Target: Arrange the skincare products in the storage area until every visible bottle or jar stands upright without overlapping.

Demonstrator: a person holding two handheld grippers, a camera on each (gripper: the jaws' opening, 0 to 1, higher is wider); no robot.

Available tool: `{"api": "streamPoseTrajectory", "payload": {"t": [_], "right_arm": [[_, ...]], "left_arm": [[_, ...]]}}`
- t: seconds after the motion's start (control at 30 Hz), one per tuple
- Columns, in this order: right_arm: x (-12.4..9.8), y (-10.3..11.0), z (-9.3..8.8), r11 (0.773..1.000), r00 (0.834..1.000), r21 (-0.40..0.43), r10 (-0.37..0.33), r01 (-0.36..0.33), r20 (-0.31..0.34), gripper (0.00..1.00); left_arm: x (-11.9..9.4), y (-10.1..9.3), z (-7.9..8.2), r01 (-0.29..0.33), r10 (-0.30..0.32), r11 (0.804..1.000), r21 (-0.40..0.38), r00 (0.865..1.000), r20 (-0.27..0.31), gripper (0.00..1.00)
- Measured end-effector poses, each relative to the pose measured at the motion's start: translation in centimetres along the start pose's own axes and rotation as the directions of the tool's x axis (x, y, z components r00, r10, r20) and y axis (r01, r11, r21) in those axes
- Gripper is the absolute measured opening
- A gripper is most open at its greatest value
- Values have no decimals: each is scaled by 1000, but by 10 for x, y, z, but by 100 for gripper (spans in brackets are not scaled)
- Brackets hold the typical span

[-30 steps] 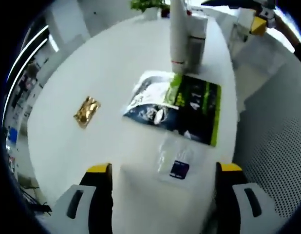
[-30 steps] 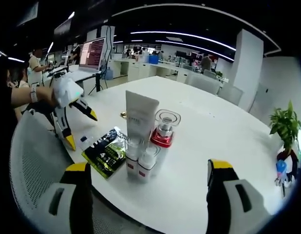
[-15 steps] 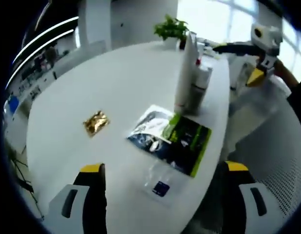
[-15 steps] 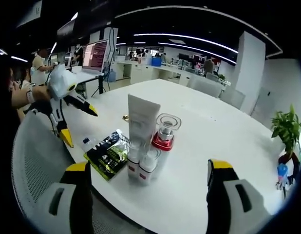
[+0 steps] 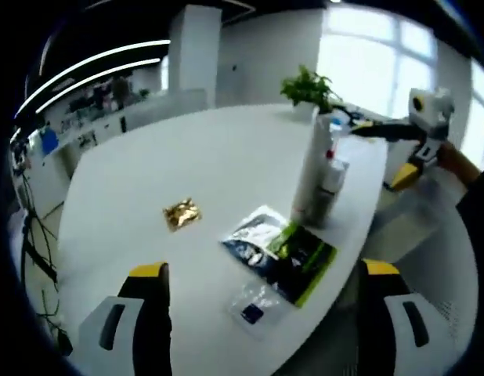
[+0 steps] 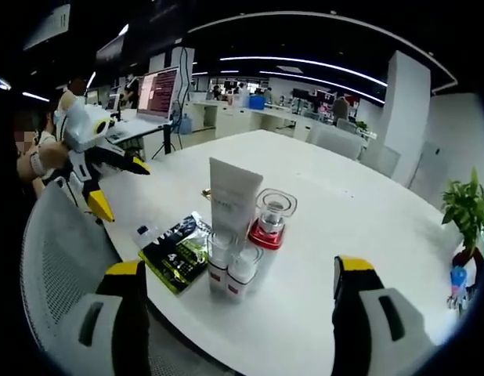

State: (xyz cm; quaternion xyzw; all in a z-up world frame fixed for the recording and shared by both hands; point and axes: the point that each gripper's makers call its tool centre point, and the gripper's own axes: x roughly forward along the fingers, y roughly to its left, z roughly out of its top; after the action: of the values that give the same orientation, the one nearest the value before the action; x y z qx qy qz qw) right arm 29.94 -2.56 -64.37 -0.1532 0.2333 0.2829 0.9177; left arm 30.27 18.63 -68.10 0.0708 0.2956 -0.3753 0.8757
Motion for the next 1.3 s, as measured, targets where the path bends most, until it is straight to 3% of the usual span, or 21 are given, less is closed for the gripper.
{"api": "streamPoseTrajectory", "payload": {"t": [0.17, 0.5, 0.7, 0.83, 0.97, 1.13, 1.23, 1.3], "right_arm": [[0, -1, 1, 1000, 1000, 2, -4, 4, 6, 100], [-1, 4, 5, 999, 1000, 27, 18, -18, 16, 100], [-2, 6, 8, 1000, 1000, 20, 18, -19, 24, 99], [1, 8, 2, 1000, 1000, 4, 26, -26, -4, 100], [2, 12, 2, 999, 999, 29, 44, -44, 3, 100], [2, 9, 4, 999, 1000, 21, 28, -28, 7, 100], [2, 7, 4, 1000, 1000, 14, 22, -22, 5, 100], [3, 6, 3, 1000, 1000, 15, 20, -20, -1, 100]], "left_arm": [[-11, 8, 3, -80, 80, 997, 12, 997, 20, 97], [-23, 11, 10, -104, 108, 993, -52, 990, 90, 97], [-25, 11, 5, -114, 116, 993, -35, 991, 65, 97], [-27, 15, 6, -132, 134, 991, -23, 988, 81, 97], [-25, 20, 0, -152, 152, 988, -2, 988, 39, 97], [-26, 22, 0, -163, 163, 987, 2, 986, 40, 96], [-28, 30, -4, -199, 198, 979, 39, 980, 13, 90], [-28, 30, -3, -194, 194, 980, 36, 981, 11, 92]]}}
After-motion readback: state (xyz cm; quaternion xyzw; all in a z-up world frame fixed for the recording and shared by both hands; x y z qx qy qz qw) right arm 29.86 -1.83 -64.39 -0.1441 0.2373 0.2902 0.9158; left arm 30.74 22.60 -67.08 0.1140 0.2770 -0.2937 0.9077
